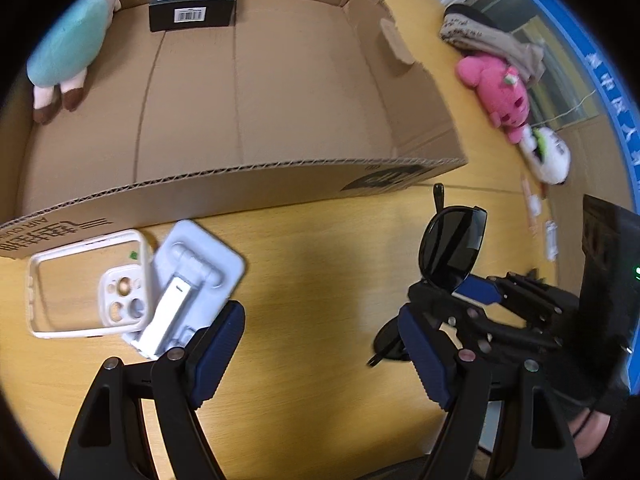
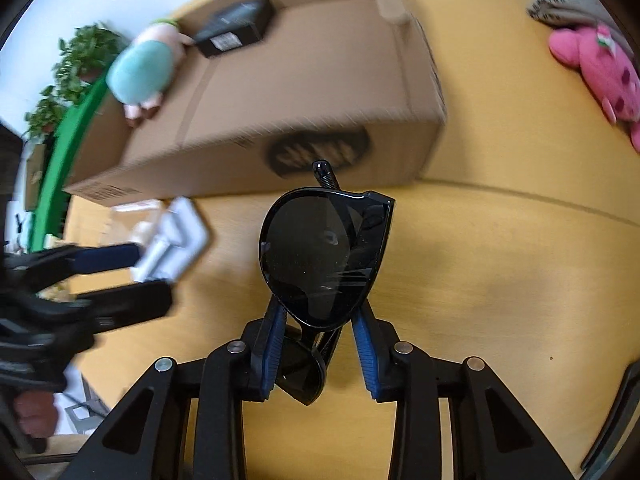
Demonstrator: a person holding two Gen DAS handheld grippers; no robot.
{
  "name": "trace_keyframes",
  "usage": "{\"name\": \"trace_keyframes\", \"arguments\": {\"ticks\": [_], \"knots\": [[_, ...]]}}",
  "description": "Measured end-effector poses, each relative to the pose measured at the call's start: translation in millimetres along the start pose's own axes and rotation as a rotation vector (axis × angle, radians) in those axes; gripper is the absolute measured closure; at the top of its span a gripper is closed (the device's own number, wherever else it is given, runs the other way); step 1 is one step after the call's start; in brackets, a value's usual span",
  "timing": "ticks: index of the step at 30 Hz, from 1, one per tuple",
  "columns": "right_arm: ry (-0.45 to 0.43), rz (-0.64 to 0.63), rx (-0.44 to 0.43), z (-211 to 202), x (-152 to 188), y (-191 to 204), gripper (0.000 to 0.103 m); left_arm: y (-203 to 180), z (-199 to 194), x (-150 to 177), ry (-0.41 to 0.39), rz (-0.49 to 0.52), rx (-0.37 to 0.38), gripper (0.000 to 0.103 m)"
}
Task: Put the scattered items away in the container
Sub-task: 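Close the right gripper on the black sunglasses, then lift the sunglasses with the right gripper and carry them over the box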
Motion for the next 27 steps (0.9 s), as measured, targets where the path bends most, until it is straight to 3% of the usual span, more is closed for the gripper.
{"name": "trace_keyframes", "arguments": {"ticks": [7,11,17,18,20,21,22,27], "knots": [[-0.077,-0.017,-0.064,-44.3,-27.9,28.9,0.068,-1.2,-11.4,5.1,-0.018,-0.019,0.2,0.025],[-0.097,-0.012,-0.1,-55.5,-49.4,44.0,0.068,-5.9,-30.5,6.4,-0.078,-0.02,0.355,0.025],[-0.081,-0.024,-0.166,-75.9,-64.3,69.1,0.068,-24.1,-43.5,-8.1,-0.139,0.036,0.395,0.025],[-0.078,-0.027,-0.173,-78.4,-65.5,74.0,0.068,-26.9,-46.3,-9.8,-0.152,0.051,0.395,0.027],[-0.083,-0.046,-0.177,-85.9,-67.0,82.2,0.068,-31.6,-52.0,-13.9,-0.174,0.079,0.404,0.047],[-0.086,-0.058,-0.172,-89.2,-67.9,85.8,0.068,-32.9,-54.2,-16.0,-0.17,0.091,0.415,0.063],[-0.089,-0.068,-0.169,-91.4,-69.6,89.6,0.069,-35.2,-55.9,-18.3,-0.164,0.098,0.423,0.071],[-0.1,-0.088,-0.177,-100.6,-78.4,101.6,0.077,-40.2,-72.3,-28.3,-0.191,0.128,0.406,0.075]]}}
Point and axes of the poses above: each gripper's, at about its wrist camera, not at the fingertips, and z roughly the way its jaws point, y to its left, x to its underside, the point moved 4 cm from there along z, roughly the way its jaws point, and after that the axes turned 9 degrees about -x, right-handed, at the moved point
